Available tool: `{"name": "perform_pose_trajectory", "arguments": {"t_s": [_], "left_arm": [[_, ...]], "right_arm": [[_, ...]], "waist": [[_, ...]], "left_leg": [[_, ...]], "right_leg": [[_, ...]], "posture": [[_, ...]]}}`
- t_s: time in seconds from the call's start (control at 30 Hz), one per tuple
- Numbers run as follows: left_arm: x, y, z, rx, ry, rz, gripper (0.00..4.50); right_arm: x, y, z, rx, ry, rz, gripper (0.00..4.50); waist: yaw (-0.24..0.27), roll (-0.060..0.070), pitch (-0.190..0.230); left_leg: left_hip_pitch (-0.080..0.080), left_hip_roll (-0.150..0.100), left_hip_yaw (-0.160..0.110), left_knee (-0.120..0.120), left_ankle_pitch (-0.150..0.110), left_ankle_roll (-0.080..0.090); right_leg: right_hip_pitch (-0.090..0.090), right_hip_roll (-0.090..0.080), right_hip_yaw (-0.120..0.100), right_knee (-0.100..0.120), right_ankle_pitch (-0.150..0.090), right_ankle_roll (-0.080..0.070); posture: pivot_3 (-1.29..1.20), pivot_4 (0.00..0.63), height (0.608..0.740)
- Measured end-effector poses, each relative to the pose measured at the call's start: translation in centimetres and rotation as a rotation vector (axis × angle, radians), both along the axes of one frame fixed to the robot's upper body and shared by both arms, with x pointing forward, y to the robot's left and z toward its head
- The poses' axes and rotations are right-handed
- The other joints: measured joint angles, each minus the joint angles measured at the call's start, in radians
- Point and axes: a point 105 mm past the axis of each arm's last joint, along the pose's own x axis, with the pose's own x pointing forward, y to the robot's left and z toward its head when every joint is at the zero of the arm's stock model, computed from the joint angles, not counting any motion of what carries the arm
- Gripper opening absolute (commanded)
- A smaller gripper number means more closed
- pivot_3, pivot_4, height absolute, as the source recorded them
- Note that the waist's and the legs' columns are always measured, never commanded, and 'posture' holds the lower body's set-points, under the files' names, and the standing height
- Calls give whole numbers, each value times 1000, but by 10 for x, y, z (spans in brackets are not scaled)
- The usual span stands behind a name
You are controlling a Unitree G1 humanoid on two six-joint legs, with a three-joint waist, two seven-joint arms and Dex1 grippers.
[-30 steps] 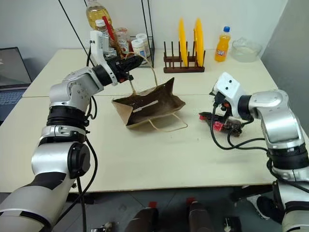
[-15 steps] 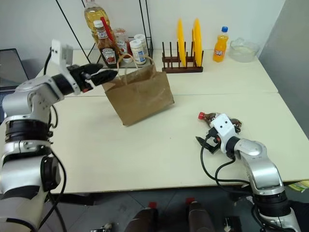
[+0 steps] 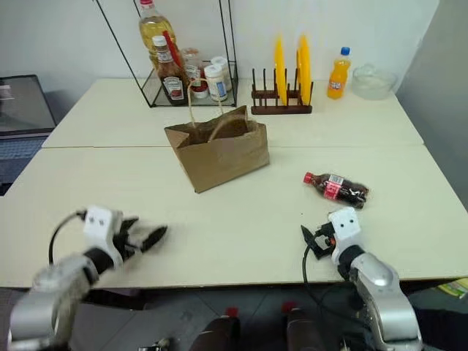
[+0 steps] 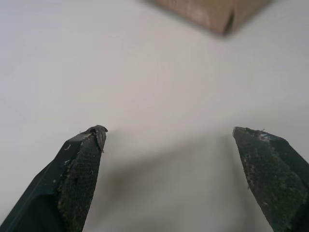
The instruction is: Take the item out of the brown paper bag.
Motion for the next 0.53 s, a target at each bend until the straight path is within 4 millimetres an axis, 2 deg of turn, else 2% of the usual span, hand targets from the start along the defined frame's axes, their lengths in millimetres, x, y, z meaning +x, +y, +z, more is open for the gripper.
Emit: {"name": "perform_pose_trajectory", "arguments": {"t_s": [0.1,0.17,0.37,0.53], "left_arm": [[-13,-23,-12,-7,-8,49,4468],[-14,-32,-15,-11,-14,73,4468],[-16,-60,-20,-71,-24,94,4468],[-16,-68,-22,-86,-33,113,4468]], "right_arm": [[-7,3,-5,41,14,-58,4500],[-11,6,-8,56,26,-71,4500],[-10,-2,-9,65,24,-156,4500],[-10,-4,-9,55,23,-171,4500]], "waist": [[22,12,-6],[27,14,-8],[26,17,-18],[25,18,-21]], "left_leg": [[15,6,0,-3,-3,4],[22,6,0,-3,-4,5],[22,7,2,-7,-5,6],[22,7,2,-12,-5,6]], "right_leg": [[22,6,-4,-17,-1,4],[31,6,-5,-21,-2,5],[31,6,-5,-28,1,4],[31,6,-5,-31,2,2]], "posture": [[0,150,740],[0,150,740],[0,150,740],[0,150,740]]}}
